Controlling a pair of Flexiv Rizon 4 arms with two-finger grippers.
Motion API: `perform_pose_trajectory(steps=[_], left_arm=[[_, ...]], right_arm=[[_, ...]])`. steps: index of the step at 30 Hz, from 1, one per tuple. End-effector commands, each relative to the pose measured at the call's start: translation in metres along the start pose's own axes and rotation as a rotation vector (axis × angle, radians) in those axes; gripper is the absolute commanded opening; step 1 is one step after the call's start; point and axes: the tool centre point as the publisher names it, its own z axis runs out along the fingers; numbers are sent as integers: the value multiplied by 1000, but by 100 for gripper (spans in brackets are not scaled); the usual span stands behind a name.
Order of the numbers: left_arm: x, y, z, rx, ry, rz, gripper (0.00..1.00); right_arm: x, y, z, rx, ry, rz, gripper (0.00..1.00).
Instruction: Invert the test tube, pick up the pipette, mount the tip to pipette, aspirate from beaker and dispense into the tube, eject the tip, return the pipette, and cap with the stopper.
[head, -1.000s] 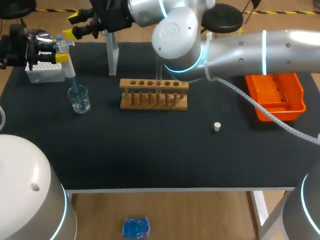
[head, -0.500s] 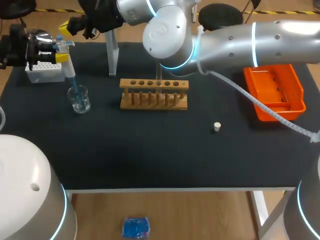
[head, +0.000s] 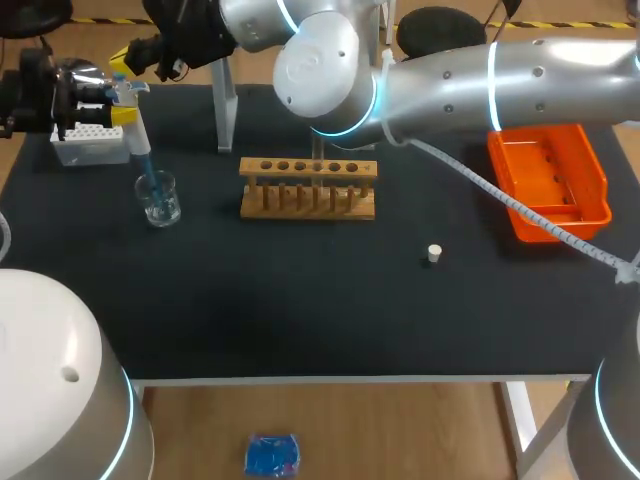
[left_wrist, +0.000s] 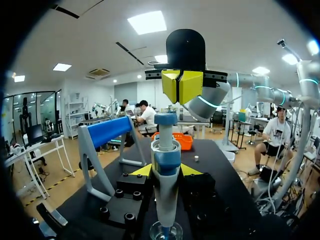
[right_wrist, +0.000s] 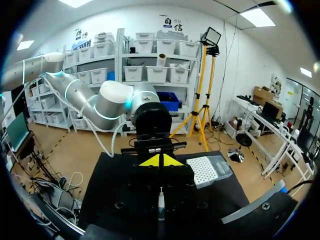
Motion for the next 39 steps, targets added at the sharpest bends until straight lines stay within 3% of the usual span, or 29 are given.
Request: perform_pose_trajectory(steps=[1, 39], left_arm=[[-1, 0, -1, 1, 3, 1, 0], [-1, 0, -1, 1, 3, 1, 0]], right_arm=[[-3, 1, 3, 6, 1, 2, 0], [-5, -15, 14, 49, 18, 7, 0]])
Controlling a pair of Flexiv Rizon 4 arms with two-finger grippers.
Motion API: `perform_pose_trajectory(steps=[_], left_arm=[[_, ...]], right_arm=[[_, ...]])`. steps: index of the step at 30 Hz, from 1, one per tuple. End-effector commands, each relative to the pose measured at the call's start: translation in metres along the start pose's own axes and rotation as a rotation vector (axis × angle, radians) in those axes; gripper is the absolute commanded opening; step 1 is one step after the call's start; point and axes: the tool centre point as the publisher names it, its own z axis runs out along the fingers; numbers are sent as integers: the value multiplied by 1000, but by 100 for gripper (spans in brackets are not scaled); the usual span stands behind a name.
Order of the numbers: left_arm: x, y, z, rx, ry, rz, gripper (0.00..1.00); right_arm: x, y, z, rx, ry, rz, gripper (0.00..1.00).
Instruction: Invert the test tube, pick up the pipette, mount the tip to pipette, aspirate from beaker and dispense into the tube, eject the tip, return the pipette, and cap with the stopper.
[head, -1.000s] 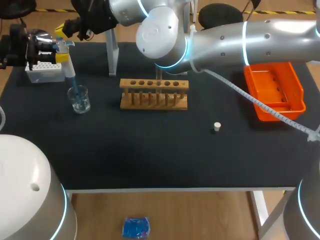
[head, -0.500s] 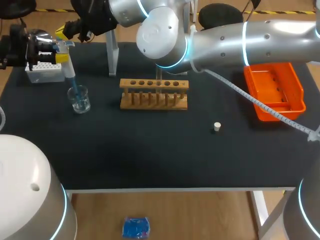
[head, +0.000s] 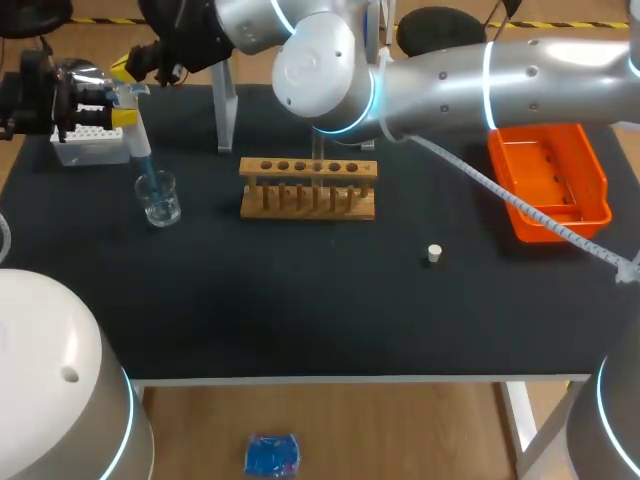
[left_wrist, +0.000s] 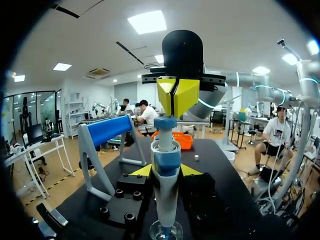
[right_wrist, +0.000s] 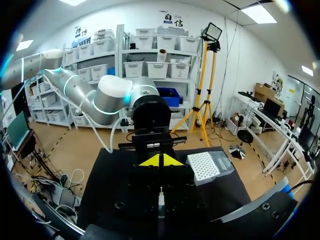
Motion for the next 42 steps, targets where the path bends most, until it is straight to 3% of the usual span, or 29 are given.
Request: perform_pose_trajectory(steps=[1, 23, 30, 31, 32, 37, 42], left_arm=[[-1, -3, -1, 2, 3, 2, 0], [-1, -3, -1, 2, 3, 2, 0], [-1, -3, -1, 2, 3, 2, 0], [-1, -3, -1, 2, 3, 2, 0], [-1, -3, -1, 2, 3, 2, 0], [-1, -3, -1, 2, 3, 2, 0], [-1, -3, -1, 2, 3, 2, 0]], right_arm=[[-3, -2, 6, 12, 3, 2, 0], [-1, -17, 13, 34, 8, 30, 0], [-2, 3, -2, -6, -5, -10, 0], [-3, 7, -5, -11, -13, -17, 40], [-4, 11, -11, -20, -22, -28, 100], [-10, 25, -44, -47, -53, -74, 100], [-24, 28, -113, -49, -116, -143, 100]])
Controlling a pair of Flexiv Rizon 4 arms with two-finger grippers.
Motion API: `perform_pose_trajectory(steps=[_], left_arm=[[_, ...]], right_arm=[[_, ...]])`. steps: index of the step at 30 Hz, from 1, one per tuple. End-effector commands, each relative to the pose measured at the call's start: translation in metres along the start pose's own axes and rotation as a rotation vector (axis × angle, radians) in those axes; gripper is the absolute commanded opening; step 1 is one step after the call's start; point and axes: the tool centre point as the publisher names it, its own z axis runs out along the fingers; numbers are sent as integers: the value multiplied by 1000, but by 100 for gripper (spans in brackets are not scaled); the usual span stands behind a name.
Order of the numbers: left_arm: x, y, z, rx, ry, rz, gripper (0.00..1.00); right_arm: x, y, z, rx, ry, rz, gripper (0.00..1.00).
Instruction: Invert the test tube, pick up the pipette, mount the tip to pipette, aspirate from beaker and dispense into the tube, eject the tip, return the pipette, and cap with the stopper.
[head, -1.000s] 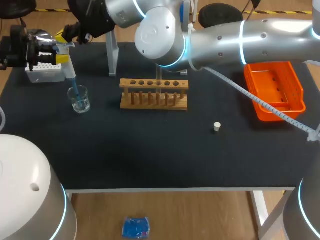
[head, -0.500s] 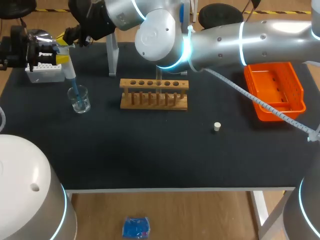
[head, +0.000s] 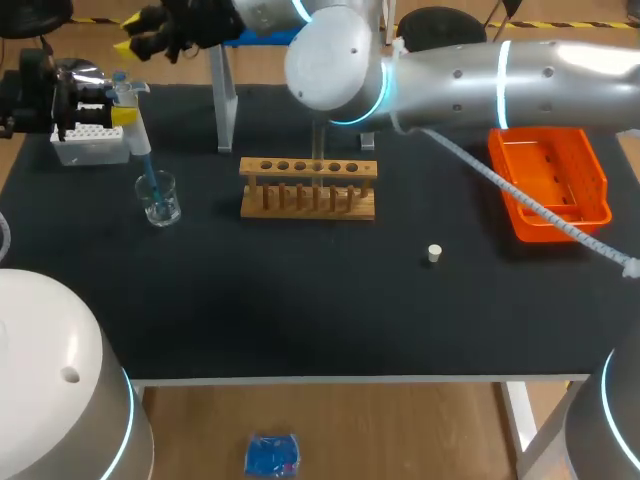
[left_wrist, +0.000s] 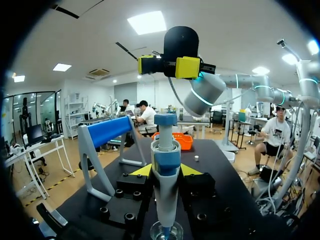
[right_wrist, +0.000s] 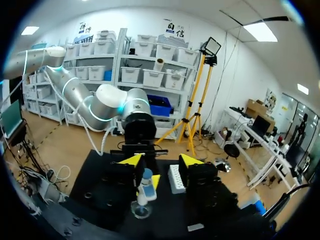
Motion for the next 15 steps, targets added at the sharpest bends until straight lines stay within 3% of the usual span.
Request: perform_pose_trajectory(steps=[1, 7, 15], left_arm=[[0, -1, -1, 0, 1, 0, 0], [0, -1, -1, 0, 1, 0, 0], [0, -1, -1, 0, 1, 0, 0]], right_arm=[[-10, 0, -87, 29, -32, -38, 100], [-23, -24, -173, 43, -103, -57, 100], [-20, -73, -249, 49, -99, -63, 100]])
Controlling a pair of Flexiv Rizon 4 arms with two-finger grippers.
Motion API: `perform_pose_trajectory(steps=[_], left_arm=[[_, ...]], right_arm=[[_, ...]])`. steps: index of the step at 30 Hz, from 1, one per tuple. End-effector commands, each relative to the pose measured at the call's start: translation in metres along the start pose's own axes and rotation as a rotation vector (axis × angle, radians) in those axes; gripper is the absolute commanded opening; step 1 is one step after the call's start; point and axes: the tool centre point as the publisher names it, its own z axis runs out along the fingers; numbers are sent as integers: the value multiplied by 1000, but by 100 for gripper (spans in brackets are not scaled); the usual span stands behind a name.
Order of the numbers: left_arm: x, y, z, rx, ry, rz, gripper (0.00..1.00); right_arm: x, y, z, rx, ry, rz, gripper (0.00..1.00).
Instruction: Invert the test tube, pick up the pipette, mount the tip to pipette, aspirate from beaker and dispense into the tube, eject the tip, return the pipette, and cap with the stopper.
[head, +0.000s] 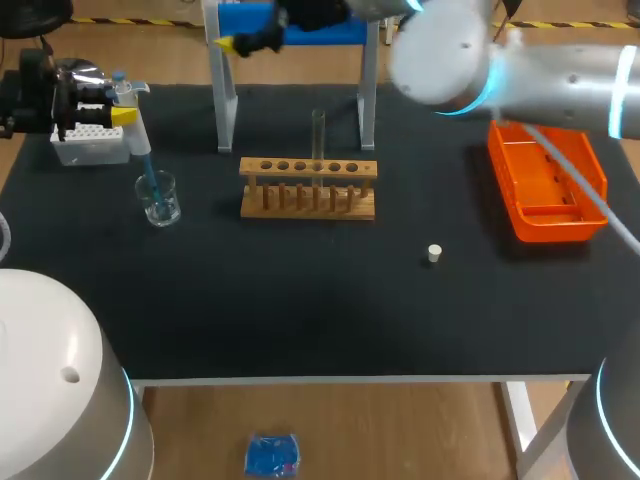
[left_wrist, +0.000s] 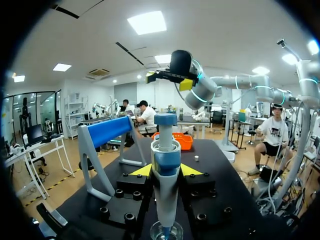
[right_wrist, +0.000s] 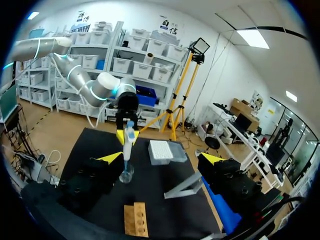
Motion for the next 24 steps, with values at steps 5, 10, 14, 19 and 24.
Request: perform_pose_trajectory(steps=[5, 10, 14, 19, 24], left_arm=[[0, -1, -1, -1, 2, 0, 0], [0, -1, -1, -1, 2, 0, 0], [0, -1, -1, -1, 2, 0, 0], [0, -1, -1, -1, 2, 0, 0], [0, -1, -1, -1, 2, 0, 0]], right_arm=[[12, -56, -146, -46, 29, -9, 100], [18, -90, -162, -67, 16, 8, 100], [28, -114, -162, -89, 35, 21, 100], [39, -141, -155, -101, 53, 29, 100], [42, -164, -144, -125, 60, 49, 100]])
